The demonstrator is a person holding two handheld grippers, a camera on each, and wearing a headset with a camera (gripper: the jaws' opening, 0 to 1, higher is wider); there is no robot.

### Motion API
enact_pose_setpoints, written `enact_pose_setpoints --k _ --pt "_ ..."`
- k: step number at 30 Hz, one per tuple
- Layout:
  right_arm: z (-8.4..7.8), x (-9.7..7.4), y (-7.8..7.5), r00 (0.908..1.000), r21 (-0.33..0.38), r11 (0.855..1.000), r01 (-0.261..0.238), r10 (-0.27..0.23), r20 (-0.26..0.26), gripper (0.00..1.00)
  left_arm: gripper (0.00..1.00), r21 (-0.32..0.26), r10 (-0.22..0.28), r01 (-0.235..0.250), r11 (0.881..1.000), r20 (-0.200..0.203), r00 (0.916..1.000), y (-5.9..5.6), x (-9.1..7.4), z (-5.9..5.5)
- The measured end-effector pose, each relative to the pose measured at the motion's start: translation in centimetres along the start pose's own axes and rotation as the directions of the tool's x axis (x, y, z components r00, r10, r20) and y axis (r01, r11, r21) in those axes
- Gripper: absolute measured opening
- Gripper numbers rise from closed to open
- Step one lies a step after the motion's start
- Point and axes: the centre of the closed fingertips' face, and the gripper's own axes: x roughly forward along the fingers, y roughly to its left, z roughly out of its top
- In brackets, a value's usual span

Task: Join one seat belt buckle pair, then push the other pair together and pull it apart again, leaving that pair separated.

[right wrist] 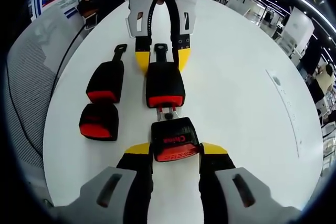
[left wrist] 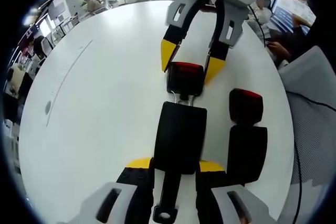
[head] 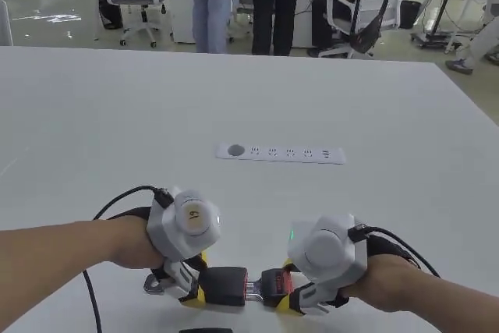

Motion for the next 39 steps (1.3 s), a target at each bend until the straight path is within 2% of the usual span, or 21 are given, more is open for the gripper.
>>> enact_pose_setpoints --k 13,39 --pt "-0.5 -0.2 -0.3 0.9999 -0.016 1.0 0.009 -0.01 -0.008 0.31 0.3 -0.016 0.004 -0.004 1.0 0.01 0.9999 0.0 0.0 0.0" --pt "-3.3 -1.8 -0.6 0.9992 0.005 1.0 0.024 -0.024 -0.033 0.32 0.31 -0.023 0.009 -0.009 1.0 0.01 0.9999 -0.1 0.0 0.1"
